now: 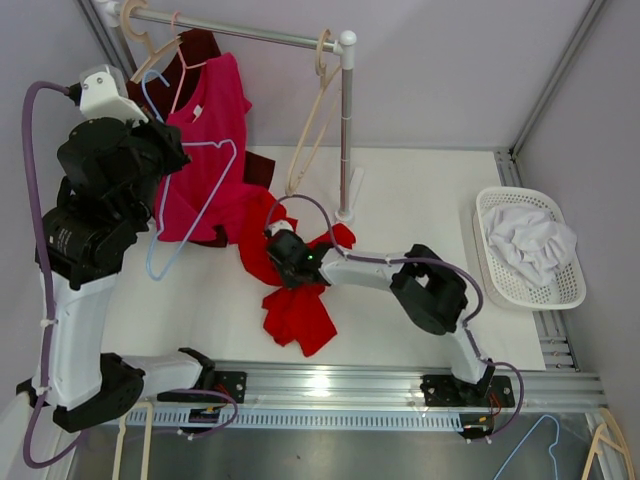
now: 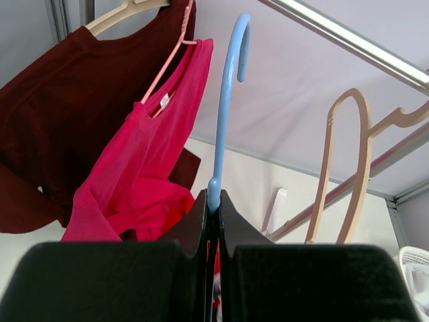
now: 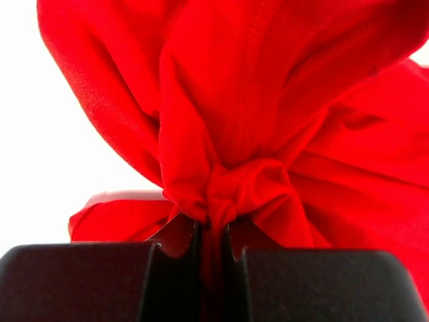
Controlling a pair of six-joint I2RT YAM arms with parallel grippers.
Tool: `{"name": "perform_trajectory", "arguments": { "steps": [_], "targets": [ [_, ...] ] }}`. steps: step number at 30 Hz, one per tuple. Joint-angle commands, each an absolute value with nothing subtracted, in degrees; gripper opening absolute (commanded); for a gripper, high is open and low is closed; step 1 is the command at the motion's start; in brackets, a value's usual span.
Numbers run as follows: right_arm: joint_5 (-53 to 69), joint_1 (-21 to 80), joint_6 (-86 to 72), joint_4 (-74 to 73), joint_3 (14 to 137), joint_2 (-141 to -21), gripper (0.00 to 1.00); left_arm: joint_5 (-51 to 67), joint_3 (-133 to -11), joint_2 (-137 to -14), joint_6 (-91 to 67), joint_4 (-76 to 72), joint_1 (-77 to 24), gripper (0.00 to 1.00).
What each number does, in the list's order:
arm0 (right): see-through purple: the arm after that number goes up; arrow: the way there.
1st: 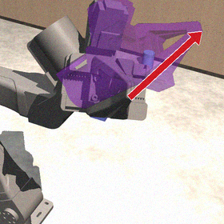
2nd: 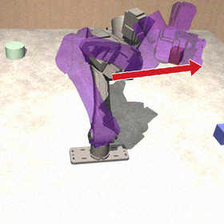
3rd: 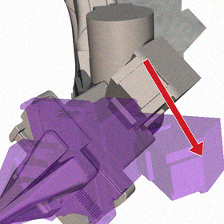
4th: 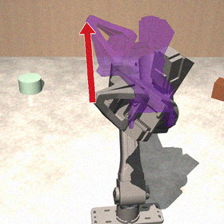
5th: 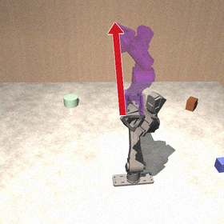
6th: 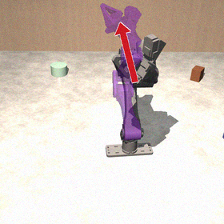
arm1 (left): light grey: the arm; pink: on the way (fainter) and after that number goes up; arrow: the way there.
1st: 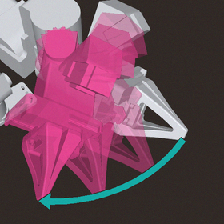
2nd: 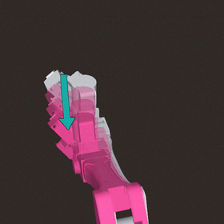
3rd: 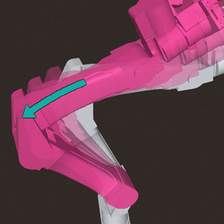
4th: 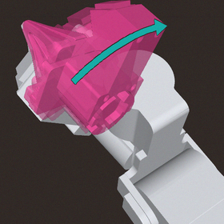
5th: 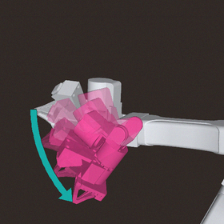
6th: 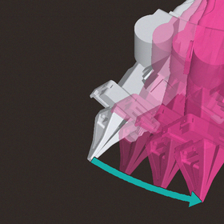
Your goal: Remove the t-shirt from the hanger
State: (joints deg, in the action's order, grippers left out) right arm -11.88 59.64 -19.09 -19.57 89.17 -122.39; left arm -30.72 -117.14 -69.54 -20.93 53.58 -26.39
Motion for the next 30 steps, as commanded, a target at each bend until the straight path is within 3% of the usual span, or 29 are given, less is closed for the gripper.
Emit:
{"name": "perform_trajectory", "arguments": {
  "steps": [1,7,12,15,22,29,30],
  "targets": [
    [-9.0,62.6,-22.4,-25.8,79.7,-111.3,0.00,-29.5,-118.5,-70.3,-18.6,49.7,-25.2,0.01],
    [-16.1,62.2,-25.0,-32.7,72.0,-80.1,0.00,-23.5,-115.0,-70.4,-14.9,42.4,-23.4,0.01],
    [-24.4,55.6,-21.8,-41.9,81.2,-67.2,0.00,-20.4,-111.1,-69.2,-10.7,34.3,-23.1,0.01],
    [-27.2,45.0,-19.9,-46.7,91.9,-66.3,0.00,-20.5,-111.5,-69.9,-11.2,33.2,-22.8,0.01],
    [-17.1,19.4,-15.6,-49.7,115.4,-71.9,0.00,-20.5,-110.7,-72.1,-9.6,29.6,-22.7,0.01],
    [-11.8,1.3,-14.6,-52.4,122.8,-80.2,0.00,-20.7,-110.3,-74.7,-8.0,26.0,-22.3,0.01],
    [-9.4,-5.1,-16.1,-52.0,122.0,-80.6,0.00,-20.6,-110.2,-75.1,-8.0,25.5,-22.1,0.01]
  ]
}}
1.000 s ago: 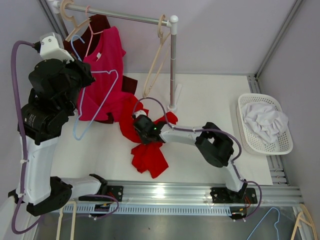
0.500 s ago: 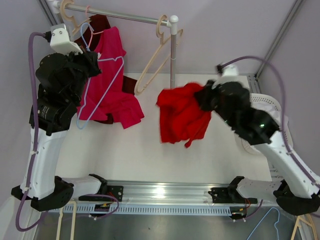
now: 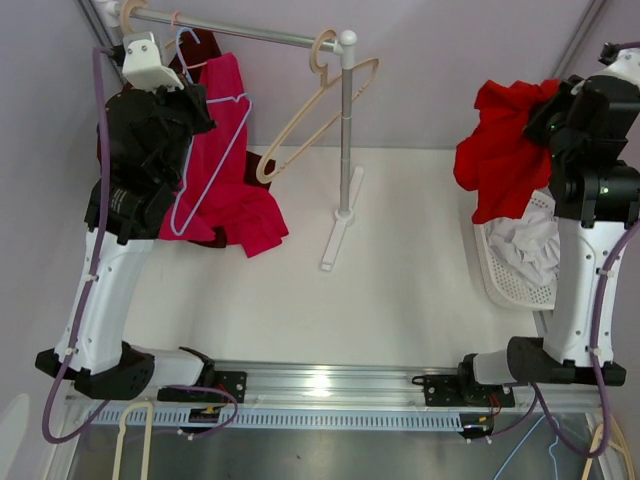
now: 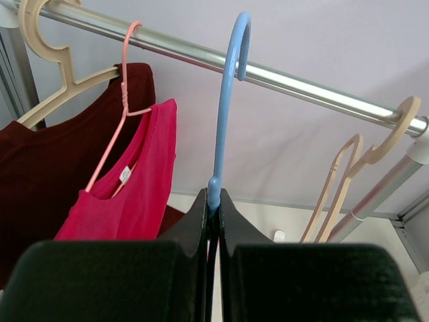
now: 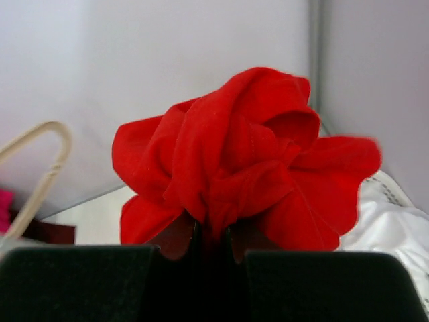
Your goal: Remove the t-shirt from the hanger
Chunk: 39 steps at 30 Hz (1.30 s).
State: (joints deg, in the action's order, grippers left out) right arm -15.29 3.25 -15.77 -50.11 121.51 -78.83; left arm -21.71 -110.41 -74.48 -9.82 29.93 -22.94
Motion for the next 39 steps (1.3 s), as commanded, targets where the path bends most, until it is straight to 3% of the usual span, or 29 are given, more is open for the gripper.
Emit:
{"name": "perform_trajectory", "arguments": {
  "steps": [1,11,19,21,26,33,39],
  "targets": [
    [-7.1,-8.0,-16.8,-51.5,120.7,-80.5,0.00,-20.6,-110.4,-75.3,-8.1,25.2,-22.0,0.01],
    [-0.6,-25.3,-21.9,-40.7,96.3,-78.5,0.00,-17.8,-115.7,-80.7,-9.7,25.0,-19.8,0.01],
    [-2.9,-26.9,-22.9,-32.9,81.7,-82.0,0.05,-16.1,-119.4,-81.4,-9.1,27.0,-19.7,0.01],
    [-3.7,-26.9,-23.0,-31.8,79.8,-83.1,0.00,-15.6,-119.3,-80.3,-8.7,26.6,-19.7,0.01],
    [-7.5,-26.9,-24.6,-26.4,69.5,-83.1,0.00,-13.0,-115.8,-78.9,-6.9,23.8,-19.0,0.01],
    [-11.3,-27.0,-25.6,-26.5,68.2,-86.5,0.06,-6.7,-109.0,-78.9,-2.7,17.5,-17.7,0.01],
    [-16.7,-27.0,-25.3,-27.2,69.5,-85.2,0.04,0.1,-102.5,-78.7,-5.1,10.6,-13.9,0.01]
  ]
}}
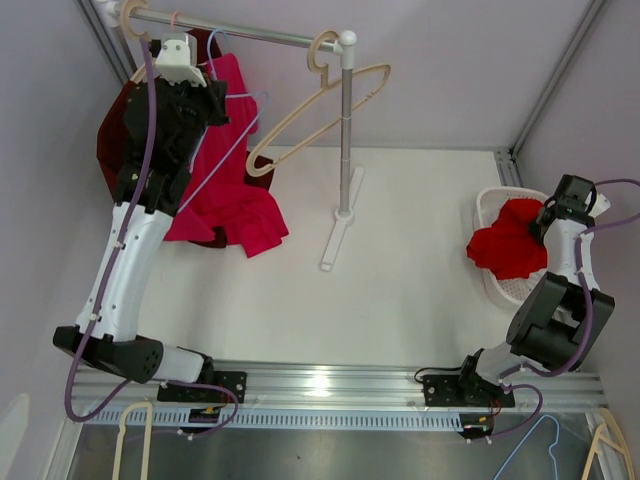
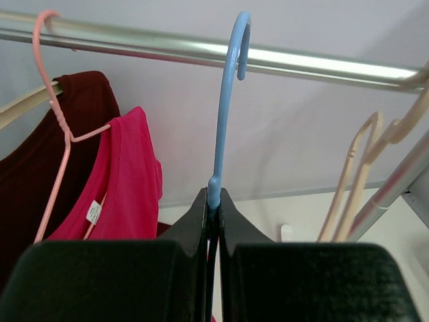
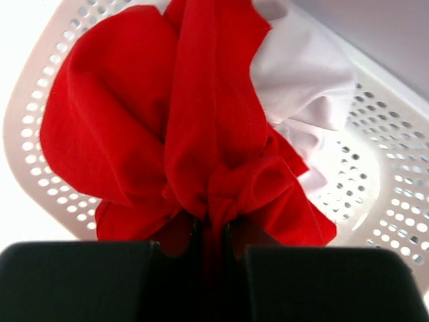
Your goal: Remove the t-shirt from the hanger
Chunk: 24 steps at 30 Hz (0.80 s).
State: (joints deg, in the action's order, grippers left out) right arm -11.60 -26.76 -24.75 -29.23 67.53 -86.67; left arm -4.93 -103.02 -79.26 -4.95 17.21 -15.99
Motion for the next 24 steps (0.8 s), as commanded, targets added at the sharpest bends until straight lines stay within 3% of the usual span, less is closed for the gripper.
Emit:
{"name": "perform_trajectory", "arguments": {
  "steps": [1,7,10,12,13,18,22,24],
  "targets": [
    [-18.3,-27.0,-25.1,-27.8,70.0,-85.3,0.04,2.3,-102.0,-78.8,-5.4,10.3,-13.4,0.01],
    [-24.3,-27.0,-25.8,-29.1,70.7,-84.9,0.08,3.7,-101.6,-80.1,-5.1,7.2,-13.1,0.01],
    [-22.3,-26.9,-25.9,-28.7,70.3,-85.0,0.46,4.2,-101.9,-80.8,-5.3,6.6,-13.0,0.01],
    [-21.7,-26.5,-25.7,-28.4,70.3,-83.8,0.54,5.0,-101.9,-81.0,-5.4,6.2,-13.0,0.01],
    [-22.2,-26.0,-25.3,-28.5,70.6,-83.2,0.70,5.1,-101.9,-81.2,-5.6,6.2,-13.0,0.01],
    [-26.0,-22.5,-23.3,-33.5,78.0,-82.0,0.73,6.8,-103.1,-82.7,-6.9,5.5,-13.0,0.01],
    [-29.7,-18.9,-21.1,-35.8,82.5,-79.5,0.93,6.8,-104.6,-84.8,-8.1,5.2,-13.0,0.01],
    [-29.2,-18.5,-20.7,-36.6,85.1,-79.3,0.93,6.8,-106.2,-86.1,-8.4,5.5,-13.1,0.01]
  ]
}}
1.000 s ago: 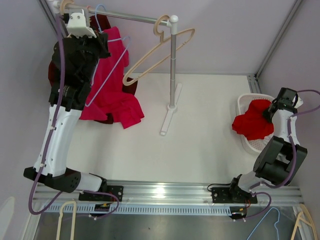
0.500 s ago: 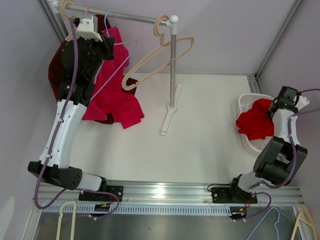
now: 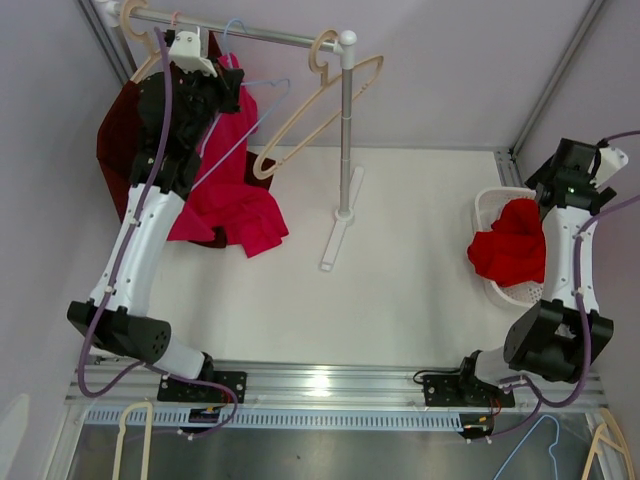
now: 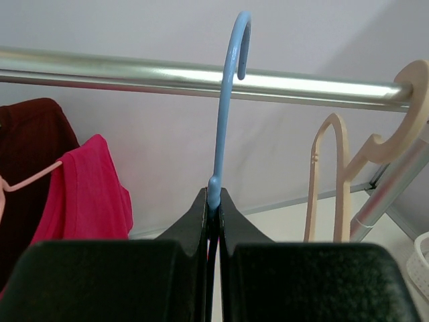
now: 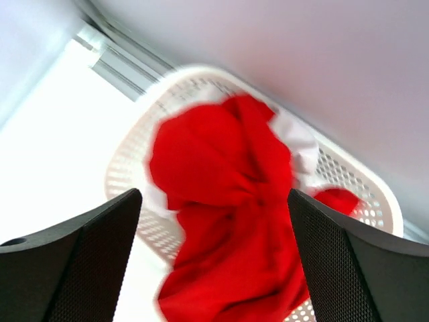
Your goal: Remove the t-shirt from the hanger
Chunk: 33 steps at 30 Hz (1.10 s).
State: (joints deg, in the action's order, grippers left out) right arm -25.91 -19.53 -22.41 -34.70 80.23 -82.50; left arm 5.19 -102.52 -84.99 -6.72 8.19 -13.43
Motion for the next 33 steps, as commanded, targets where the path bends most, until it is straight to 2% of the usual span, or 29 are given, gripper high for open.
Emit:
{"name": "perform_trajectory", "arguments": {
  "steps": [1,7,19,25,33],
  "targets": [
    [-28.9,-18.5,-20.6,-38.0,85.9,-79.4,0.94,6.6,-106.6,-86.4,-9.0,5.5,-13.1,0.01],
    [-22.2,-17.3,-19.5,-37.1,85.9,-76.0,0.97,6.0,-106.9,-88.1,-10.0,2.7,-13.4,0.01],
    [-21.4,-10.7,-19.2,-35.2,82.4,-73.4,0.98,3.8,-117.7,-95.7,-8.3,6.4,-18.5,0.01],
    [-18.7,-6.1,-17.9,-34.1,83.0,-71.9,0.99,2.2,-117.2,-97.5,-8.3,5.7,-20.5,0.01],
    [-17.1,-5.8,-18.1,-34.2,83.3,-71.9,0.99,1.9,-114.1,-96.6,-7.0,5.0,-22.4,0.01]
  ]
}}
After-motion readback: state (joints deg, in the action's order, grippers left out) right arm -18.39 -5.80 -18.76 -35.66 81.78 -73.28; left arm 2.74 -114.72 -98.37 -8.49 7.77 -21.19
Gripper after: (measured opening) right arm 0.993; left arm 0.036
